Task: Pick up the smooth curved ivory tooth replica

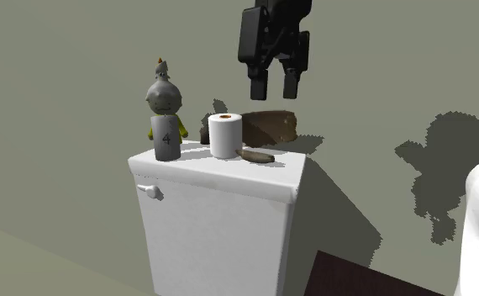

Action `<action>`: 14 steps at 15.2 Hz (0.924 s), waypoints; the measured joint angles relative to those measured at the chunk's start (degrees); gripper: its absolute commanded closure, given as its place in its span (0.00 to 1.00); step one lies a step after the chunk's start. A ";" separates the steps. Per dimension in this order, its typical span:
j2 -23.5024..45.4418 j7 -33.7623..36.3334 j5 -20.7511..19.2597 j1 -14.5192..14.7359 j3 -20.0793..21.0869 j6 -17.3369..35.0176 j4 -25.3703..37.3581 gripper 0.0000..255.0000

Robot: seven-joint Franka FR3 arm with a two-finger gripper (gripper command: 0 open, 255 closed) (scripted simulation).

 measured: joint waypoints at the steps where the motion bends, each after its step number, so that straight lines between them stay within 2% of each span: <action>1: 0.00 0.00 0.00 0.00 0.00 0.00 0.00 0.00; 5: 1.72 -5.50 -2.94 -0.39 -3.27 3.25 -1.65 0.00; 14: 13.18 -20.63 -9.44 -0.84 -12.13 15.03 -1.28 0.00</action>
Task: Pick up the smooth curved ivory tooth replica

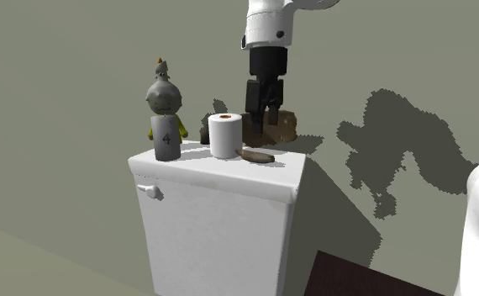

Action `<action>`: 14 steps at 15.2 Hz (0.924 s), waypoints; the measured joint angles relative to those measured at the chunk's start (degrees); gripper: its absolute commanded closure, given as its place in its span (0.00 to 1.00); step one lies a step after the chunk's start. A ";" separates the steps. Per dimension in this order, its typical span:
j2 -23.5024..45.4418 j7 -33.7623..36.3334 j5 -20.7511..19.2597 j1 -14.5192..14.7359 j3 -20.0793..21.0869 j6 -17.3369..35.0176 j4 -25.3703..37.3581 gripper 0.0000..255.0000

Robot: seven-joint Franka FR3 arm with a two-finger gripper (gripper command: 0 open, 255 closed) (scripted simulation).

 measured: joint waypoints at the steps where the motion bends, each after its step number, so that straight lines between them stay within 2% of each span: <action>1: 1.42 -1.76 -0.55 -0.06 -1.03 1.31 0.25 0.00; 9: 16.33 -15.38 -1.39 0.49 -8.15 11.34 6.45 0.00; 14: 19.47 -17.53 -1.10 0.37 -9.43 16.02 5.08 0.00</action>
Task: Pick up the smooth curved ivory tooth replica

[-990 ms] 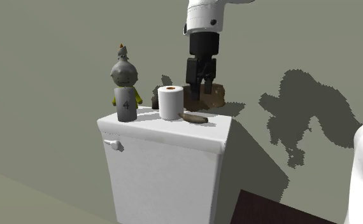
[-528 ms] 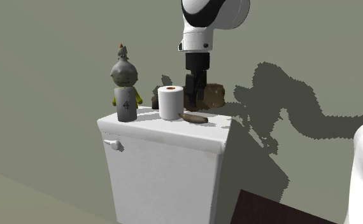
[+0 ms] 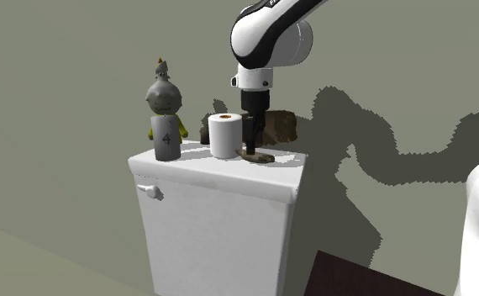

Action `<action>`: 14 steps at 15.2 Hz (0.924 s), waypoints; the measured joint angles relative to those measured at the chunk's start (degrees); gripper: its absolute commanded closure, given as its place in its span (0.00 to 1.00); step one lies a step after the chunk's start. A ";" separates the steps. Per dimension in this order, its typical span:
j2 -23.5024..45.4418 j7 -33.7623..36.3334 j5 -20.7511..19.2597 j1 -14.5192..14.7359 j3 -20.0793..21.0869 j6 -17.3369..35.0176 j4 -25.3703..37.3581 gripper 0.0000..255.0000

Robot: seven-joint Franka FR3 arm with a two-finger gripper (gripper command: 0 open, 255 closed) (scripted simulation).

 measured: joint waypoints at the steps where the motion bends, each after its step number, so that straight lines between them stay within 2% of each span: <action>1: 0.39 0.03 0.08 0.04 -0.04 0.78 -0.41 0.00; 4: 1.04 0.02 0.17 0.05 -0.18 2.49 -1.50 0.00; 5: 1.09 -0.01 0.17 0.03 -0.22 2.73 -1.67 1.00; 14: 1.06 -0.05 0.15 0.00 -0.26 3.01 -1.84 1.00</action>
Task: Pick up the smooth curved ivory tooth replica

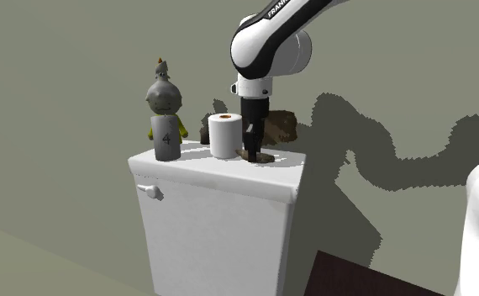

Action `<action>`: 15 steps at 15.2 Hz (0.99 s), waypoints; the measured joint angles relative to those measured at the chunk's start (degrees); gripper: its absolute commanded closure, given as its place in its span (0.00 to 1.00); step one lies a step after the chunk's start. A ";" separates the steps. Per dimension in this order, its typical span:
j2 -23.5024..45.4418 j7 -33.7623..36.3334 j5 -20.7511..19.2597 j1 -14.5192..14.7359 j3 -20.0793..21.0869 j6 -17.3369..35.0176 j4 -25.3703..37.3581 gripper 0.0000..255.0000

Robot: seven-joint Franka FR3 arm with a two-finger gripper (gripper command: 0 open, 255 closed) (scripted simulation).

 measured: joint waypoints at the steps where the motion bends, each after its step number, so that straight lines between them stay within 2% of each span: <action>1: 0.04 0.01 0.01 0.01 0.00 -0.03 0.05 1.00; 15: -3.00 0.03 -0.22 0.18 1.00 -10.33 7.35 1.00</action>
